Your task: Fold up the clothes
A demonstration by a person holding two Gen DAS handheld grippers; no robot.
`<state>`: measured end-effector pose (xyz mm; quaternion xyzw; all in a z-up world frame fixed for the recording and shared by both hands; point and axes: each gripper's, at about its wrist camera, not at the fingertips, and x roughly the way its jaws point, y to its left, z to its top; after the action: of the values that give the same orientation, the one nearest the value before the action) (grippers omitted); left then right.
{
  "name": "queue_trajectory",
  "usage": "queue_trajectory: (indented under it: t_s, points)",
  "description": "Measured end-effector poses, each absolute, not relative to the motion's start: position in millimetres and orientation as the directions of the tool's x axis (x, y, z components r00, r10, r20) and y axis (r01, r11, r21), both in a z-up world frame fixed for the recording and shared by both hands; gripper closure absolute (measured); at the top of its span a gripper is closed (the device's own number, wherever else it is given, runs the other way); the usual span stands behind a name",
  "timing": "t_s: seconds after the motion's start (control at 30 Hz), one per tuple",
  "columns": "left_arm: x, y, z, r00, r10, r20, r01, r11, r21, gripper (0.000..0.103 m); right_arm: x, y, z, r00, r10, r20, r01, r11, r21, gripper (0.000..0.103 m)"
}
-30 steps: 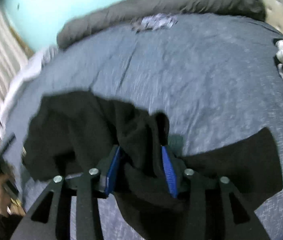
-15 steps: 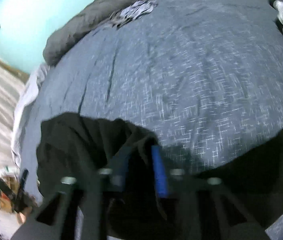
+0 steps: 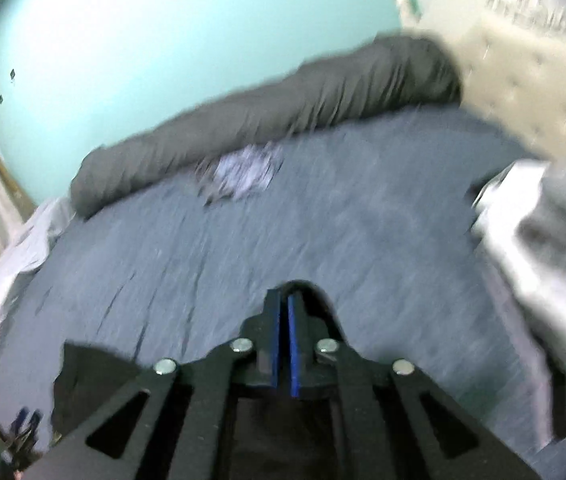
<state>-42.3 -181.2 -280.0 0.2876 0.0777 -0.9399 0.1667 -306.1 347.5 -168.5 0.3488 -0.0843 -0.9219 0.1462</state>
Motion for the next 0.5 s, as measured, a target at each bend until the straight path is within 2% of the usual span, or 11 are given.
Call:
queue_trajectory:
  t_s: [0.2, 0.37, 0.5]
  points:
    - [-43, -182, -280, -0.776, -0.275, -0.567, 0.361, -0.932, -0.041, 0.0, -331, 358, -124, -0.783, -0.232, -0.577, 0.185, -0.973, 0.141, 0.1]
    - [-42, -186, -280, -0.773, -0.285, -0.567, 0.368, -0.929, -0.036, 0.0, -354, 381, -94, -0.837, -0.147, -0.527, 0.081, -0.986, 0.148, 0.1]
    - [-44, -191, -280, -0.769, -0.292, -0.568, 0.382, -0.923, -0.041, 0.0, -374, 395, -71, -0.869, -0.054, -0.492, 0.005, -0.995, 0.099, 0.1]
